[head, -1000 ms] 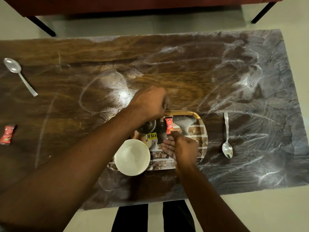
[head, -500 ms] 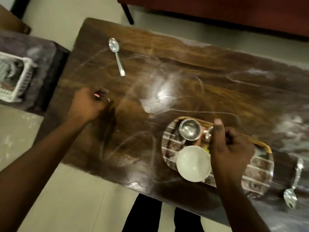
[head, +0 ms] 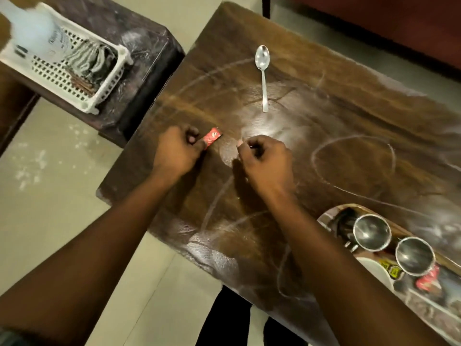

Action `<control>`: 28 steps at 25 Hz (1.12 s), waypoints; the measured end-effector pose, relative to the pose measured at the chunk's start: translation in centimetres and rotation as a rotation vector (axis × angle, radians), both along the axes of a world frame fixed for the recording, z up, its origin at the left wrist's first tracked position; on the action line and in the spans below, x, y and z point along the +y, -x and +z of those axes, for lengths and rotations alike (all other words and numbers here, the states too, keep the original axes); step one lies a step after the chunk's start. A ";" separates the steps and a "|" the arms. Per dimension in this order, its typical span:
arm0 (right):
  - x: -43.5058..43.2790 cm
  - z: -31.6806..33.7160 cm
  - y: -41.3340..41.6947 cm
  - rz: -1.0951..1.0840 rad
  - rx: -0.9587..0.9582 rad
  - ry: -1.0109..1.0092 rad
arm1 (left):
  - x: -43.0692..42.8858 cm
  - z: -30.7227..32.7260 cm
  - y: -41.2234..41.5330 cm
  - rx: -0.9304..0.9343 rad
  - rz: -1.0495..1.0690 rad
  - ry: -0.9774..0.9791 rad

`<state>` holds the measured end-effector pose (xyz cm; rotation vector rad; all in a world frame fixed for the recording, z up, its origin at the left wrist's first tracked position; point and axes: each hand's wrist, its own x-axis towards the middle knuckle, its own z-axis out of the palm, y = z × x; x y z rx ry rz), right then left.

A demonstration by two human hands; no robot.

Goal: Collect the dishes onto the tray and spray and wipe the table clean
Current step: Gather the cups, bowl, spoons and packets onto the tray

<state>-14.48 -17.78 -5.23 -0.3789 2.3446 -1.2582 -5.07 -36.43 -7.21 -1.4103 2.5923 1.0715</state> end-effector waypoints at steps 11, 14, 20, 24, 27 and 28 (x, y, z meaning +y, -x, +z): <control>1.8 -1.2 0.2 -0.189 -0.424 0.198 | 7.0 2.7 1.7 0.161 -0.013 -0.573; 7.7 2.3 1.6 -0.274 -0.485 0.326 | 12.5 5.7 3.2 0.249 0.027 -0.736; 25.3 8.4 3.6 -0.344 -0.416 0.375 | 28.9 10.7 5.6 0.331 0.025 -1.048; 36.8 9.5 4.0 -0.458 -0.425 0.327 | 43.0 10.6 5.6 0.334 0.190 -1.169; 42.1 8.2 3.9 -0.532 -0.440 0.271 | 50.7 9.0 4.9 0.299 0.374 -1.194; 43.5 7.3 3.8 -0.532 -0.449 0.235 | 52.5 8.2 4.7 0.287 0.433 -1.189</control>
